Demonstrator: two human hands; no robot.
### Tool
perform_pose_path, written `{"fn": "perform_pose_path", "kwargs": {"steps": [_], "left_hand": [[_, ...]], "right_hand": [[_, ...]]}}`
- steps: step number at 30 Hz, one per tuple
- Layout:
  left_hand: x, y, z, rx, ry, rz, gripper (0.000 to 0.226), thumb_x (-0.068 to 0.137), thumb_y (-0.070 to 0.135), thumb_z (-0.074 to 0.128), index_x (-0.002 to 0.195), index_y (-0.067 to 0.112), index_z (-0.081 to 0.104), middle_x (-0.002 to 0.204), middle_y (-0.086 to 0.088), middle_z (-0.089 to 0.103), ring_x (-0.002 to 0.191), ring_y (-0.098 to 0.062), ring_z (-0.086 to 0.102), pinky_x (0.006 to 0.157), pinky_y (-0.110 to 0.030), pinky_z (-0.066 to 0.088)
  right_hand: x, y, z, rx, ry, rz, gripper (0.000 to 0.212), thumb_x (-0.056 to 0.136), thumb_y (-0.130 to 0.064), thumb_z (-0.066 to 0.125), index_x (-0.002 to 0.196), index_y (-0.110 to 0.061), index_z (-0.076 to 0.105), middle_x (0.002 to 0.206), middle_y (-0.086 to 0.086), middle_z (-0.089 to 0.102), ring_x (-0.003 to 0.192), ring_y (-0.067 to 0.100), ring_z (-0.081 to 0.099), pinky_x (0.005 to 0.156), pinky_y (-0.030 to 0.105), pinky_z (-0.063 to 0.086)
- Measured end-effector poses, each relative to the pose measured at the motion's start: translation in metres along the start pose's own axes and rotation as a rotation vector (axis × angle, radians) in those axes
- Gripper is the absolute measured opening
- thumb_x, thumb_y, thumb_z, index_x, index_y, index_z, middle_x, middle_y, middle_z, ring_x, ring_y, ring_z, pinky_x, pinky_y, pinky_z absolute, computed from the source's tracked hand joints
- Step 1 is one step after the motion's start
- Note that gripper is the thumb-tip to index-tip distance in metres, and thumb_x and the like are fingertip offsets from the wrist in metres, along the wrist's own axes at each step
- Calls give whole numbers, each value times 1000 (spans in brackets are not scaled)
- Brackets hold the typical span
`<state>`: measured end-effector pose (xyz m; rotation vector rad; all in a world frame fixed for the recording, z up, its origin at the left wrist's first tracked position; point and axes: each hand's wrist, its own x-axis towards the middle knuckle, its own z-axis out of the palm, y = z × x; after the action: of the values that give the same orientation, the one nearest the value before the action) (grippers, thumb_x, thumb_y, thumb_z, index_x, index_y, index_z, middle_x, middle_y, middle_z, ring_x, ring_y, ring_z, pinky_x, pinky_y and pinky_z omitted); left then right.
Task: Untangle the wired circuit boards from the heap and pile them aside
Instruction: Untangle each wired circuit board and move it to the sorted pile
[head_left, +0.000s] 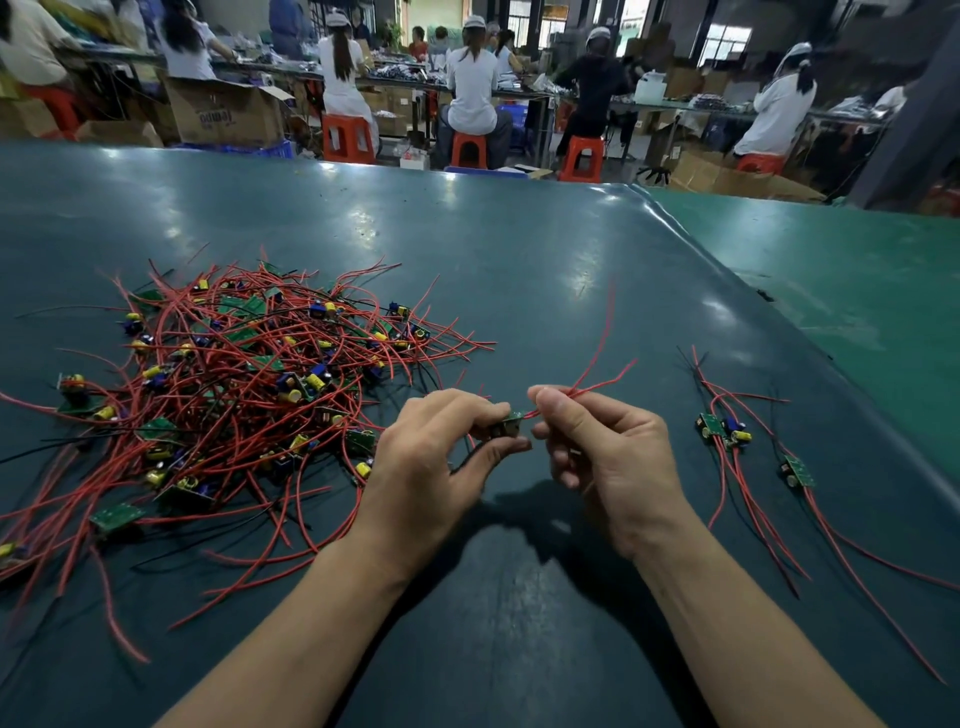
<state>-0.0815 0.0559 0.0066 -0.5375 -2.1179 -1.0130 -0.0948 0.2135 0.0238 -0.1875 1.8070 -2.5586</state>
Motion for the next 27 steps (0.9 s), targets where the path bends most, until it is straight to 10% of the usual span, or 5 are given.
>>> {"fn": "perform_pose_path", "kwargs": {"steps": [9,15,18,27], "left_hand": [[0,-2,6,79,-48,47,18,77,19,78,80,5,68,79,-1,64,74,-19,55,68,-41,47],[1,-4,5,146,-73,97,18,76,19,78,80,4,69,78,-2,65,73,-22,56,66,-40,43],[0,-5,4,146,-83,101,18,76,18,79,81,4,69,78,-3,66,71,-27,58,65,-43,45],[1,-9,4,142,-53,103,19,73,13,83,77,3,66,79,-4,66,68,-30,58,62,-48,47]], "right_hand": [[6,11,-5,-321,296,-187,28,89,-25,71,64,-11,72,45,2,47,40,12,35,41,18,30],[11,9,-11,-235,407,-153,20,95,-9,60,111,-20,65,68,0,74,36,7,43,37,17,36],[11,10,-12,-271,418,-156,16,96,-8,57,101,-19,68,69,1,74,34,7,45,36,17,36],[14,-6,-19,254,349,99,13,97,-10,56,87,-9,65,68,6,71,34,2,38,31,13,27]]}}
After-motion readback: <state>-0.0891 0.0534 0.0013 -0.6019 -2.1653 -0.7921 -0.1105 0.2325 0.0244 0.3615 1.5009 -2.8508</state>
